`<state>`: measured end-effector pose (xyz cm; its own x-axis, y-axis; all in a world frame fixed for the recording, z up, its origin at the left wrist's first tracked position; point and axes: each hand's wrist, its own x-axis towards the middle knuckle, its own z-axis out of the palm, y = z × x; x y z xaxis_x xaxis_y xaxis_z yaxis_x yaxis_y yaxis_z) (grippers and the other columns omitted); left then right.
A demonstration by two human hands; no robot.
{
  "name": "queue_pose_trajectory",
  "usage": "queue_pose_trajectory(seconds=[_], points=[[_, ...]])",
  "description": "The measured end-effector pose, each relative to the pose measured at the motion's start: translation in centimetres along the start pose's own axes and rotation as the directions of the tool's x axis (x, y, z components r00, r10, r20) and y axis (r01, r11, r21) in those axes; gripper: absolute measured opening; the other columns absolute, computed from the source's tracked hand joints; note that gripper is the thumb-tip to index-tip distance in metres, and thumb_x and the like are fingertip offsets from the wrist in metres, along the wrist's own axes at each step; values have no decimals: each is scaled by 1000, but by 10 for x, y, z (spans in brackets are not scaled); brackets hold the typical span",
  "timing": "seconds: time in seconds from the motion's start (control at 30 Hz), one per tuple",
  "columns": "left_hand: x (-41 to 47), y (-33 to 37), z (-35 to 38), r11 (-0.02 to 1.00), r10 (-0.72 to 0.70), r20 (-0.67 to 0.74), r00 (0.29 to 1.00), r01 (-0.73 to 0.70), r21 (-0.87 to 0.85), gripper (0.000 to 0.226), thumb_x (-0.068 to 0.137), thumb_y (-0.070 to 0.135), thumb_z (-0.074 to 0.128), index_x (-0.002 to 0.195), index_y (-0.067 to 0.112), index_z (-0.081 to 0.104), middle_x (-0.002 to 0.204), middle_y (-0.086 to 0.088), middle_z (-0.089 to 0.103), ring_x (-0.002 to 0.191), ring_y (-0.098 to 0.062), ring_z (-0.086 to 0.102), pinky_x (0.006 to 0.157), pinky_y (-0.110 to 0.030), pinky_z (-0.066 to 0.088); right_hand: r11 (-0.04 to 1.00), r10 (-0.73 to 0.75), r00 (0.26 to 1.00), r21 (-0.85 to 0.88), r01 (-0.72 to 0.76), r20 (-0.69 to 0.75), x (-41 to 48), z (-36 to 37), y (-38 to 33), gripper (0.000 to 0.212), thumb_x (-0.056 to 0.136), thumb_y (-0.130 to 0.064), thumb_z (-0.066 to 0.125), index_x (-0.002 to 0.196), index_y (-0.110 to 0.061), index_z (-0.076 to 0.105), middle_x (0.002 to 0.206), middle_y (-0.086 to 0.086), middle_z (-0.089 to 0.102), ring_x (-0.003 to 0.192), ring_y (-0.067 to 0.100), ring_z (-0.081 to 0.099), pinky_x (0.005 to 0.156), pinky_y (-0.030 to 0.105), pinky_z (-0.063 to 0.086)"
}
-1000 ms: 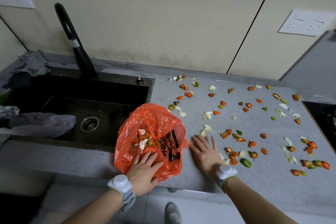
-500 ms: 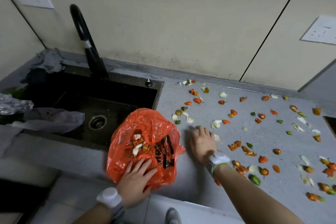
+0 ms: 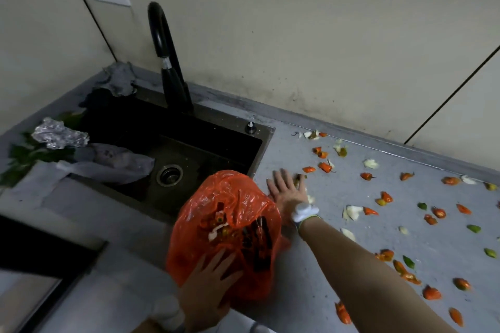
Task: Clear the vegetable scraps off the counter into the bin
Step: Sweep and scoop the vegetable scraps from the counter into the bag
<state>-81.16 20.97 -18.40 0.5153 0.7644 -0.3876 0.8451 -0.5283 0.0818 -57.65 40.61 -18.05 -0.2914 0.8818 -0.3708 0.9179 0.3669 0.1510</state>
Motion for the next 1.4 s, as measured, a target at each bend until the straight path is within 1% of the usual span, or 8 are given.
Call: queue_pose_trajectory(seconds=[0.47,0.67,0.8,0.9,0.97,1.13,1.27,1.4], points=[[36,18,-8,994,92,74,993,-96,47,73,62,56,55,133,46,47,151,1,43,142,-28,37,104,-59,39,929,328,945,179,-324,10,-60,38,71,41,99,-28,36,139,-20,38,148,13,35,135,37,30,110,55,30],[44,34,-9,954,287,12,958,-286,92,69,74,49,49,141,43,35,160,-4,28,150,-31,14,115,-62,13,853,494,865,145,-501,82,-95,45,96,47,99,-33,33,141,-16,41,154,17,26,144,44,17,116,63,16],[47,38,-10,895,444,-30,896,-441,64,62,86,45,51,145,40,34,164,-2,13,152,-28,-4,117,-59,-8,864,448,886,311,-395,-122,-101,26,87,42,101,-35,41,138,-16,47,152,14,35,141,35,30,117,51,26],[46,34,-13,872,490,-21,872,-489,16,57,90,47,52,144,39,37,164,2,13,152,-22,-6,116,-54,-14,502,458,887,841,-204,-58,-97,-17,66,43,103,-45,42,136,-19,54,142,9,52,121,25,53,103,35,39],[42,28,-19,872,489,-4,872,-489,-12,56,91,49,52,144,41,37,164,6,13,151,-17,-9,116,-49,-18,251,340,939,959,-134,42,-90,-38,52,63,94,-63,49,146,-29,44,146,6,51,126,23,52,109,34,36],[32,11,-29,888,458,46,888,-456,-56,57,91,54,49,145,42,36,164,8,15,151,-13,-8,118,-49,-13,542,110,976,812,-218,188,-67,-43,33,94,88,-40,71,159,-27,11,152,11,44,135,31,48,107,37,39],[23,2,-28,912,410,27,912,-408,-49,55,91,59,45,143,40,40,162,10,19,152,-12,-4,119,-51,-10,610,88,984,773,-174,153,-47,-49,27,51,87,-15,67,137,-17,55,126,7,64,116,27,62,91,31,49],[18,-3,-34,925,381,1,925,-380,-14,60,86,38,53,144,35,40,159,7,24,152,-19,3,118,-54,-7,655,206,978,739,-160,29,-28,-61,33,26,88,-10,57,112,-12,68,102,8,70,98,29,67,78,35,52]])
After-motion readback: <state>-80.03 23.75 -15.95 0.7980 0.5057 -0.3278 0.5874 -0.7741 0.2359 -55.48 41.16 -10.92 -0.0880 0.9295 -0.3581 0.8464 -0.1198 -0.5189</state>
